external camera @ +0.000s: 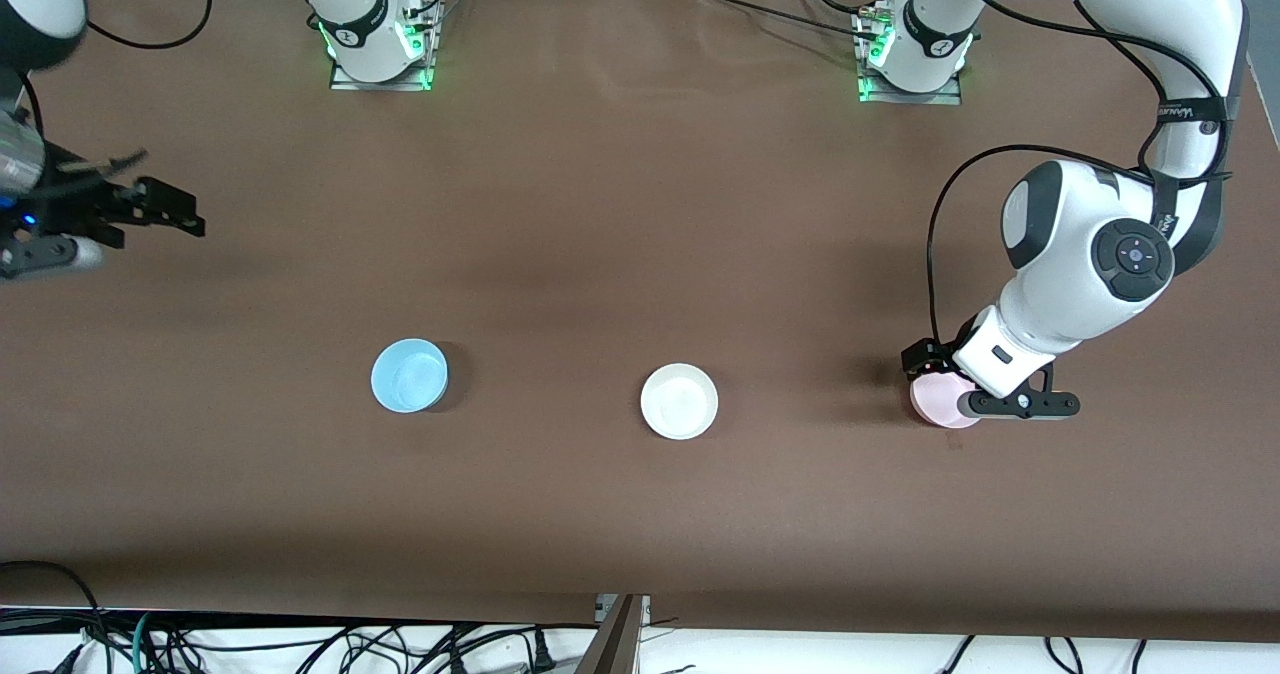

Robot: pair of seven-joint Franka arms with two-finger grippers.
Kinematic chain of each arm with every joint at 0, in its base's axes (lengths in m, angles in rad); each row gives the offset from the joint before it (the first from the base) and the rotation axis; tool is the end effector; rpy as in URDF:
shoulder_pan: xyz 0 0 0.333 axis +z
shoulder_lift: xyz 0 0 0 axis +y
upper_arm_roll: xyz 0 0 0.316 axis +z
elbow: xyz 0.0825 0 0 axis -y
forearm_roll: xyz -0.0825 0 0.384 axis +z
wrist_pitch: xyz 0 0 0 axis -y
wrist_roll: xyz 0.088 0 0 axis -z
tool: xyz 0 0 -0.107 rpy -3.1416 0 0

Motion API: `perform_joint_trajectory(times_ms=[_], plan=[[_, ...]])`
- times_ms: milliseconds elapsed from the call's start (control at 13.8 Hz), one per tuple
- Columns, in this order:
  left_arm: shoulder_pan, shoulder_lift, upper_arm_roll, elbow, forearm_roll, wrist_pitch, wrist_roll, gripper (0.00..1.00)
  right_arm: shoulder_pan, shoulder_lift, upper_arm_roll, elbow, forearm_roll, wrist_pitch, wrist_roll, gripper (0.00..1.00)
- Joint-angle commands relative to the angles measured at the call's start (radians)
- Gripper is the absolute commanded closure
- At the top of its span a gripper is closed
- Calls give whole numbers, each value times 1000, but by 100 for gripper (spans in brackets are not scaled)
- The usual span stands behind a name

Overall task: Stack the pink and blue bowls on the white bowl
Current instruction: 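Close the left gripper on the pink bowl while the right gripper advances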

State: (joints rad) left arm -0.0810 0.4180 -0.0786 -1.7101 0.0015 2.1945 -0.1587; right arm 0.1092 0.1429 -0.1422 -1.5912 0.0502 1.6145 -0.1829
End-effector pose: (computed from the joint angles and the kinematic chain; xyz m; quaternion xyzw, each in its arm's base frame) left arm 0.6604 -0.1010 0.3551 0.9993 0.0030 0.0310 0.0204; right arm 0.5933 -0.0094 0.5371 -0.9955 -0.0723 0.0571 0.0211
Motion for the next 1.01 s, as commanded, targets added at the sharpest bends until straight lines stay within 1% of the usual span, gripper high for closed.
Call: perform_joint_trajectory(times_ms=[0, 145, 217, 362, 579, 652, 797, 942], plan=[[1, 4, 2, -74, 25, 71, 13, 3, 4, 32, 1, 39, 2, -12, -12, 0], [1, 18, 2, -108, 26, 143, 11, 3, 4, 32, 7, 39, 2, -5, -13, 0], [4, 22, 2, -111, 26, 152, 13, 3, 4, 33, 7, 39, 3, -4, -13, 0], [7, 33, 2, -118, 43, 165, 13, 3, 6, 72, 10, 40, 3, -2, -15, 0], [9, 51, 2, -141, 48, 221, 13, 5, 4, 84, 13, 43, -9, 25, -23, 0], [12, 67, 2, -154, 48, 256, 16, 7, 1, 114, 10, 43, -6, 37, -26, 0], [15, 106, 2, -157, 48, 329, 18, 7, -3, 118, 9, 43, -4, 47, -55, 0], [15, 130, 3, -158, 48, 364, 24, 7, 7, 127, 12, 43, -3, 50, -38, 0]])
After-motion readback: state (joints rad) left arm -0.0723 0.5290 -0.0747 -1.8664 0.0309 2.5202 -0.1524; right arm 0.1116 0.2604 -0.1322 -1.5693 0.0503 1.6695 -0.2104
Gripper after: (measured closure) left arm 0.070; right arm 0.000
